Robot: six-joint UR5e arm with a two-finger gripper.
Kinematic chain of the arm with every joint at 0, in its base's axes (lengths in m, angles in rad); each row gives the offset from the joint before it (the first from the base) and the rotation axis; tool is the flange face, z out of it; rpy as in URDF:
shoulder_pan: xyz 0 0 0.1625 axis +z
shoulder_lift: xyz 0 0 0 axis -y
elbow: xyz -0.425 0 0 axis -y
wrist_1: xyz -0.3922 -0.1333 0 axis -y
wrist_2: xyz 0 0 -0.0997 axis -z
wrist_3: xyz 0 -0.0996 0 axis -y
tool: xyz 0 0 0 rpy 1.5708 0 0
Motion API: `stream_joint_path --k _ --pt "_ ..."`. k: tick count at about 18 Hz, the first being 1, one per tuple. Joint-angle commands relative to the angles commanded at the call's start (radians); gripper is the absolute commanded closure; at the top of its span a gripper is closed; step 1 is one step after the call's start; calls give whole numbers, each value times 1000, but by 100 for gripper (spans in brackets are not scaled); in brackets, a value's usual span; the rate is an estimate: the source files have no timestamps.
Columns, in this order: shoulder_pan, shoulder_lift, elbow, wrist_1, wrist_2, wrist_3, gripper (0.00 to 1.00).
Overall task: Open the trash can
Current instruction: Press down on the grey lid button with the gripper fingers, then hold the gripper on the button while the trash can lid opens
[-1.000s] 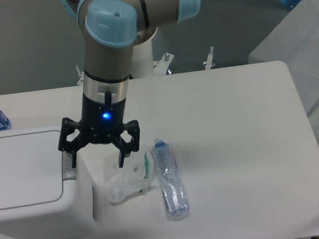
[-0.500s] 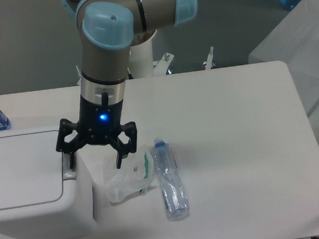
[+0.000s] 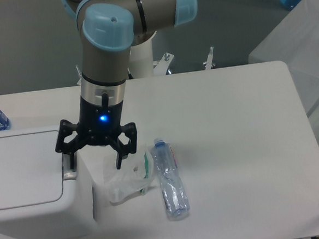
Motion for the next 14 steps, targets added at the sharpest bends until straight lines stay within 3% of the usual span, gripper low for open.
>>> stream_joint_path --k 9,14 --pt "0 -6 15 0 -3 2 0" --pt "27 -8 113 0 0 14 0"
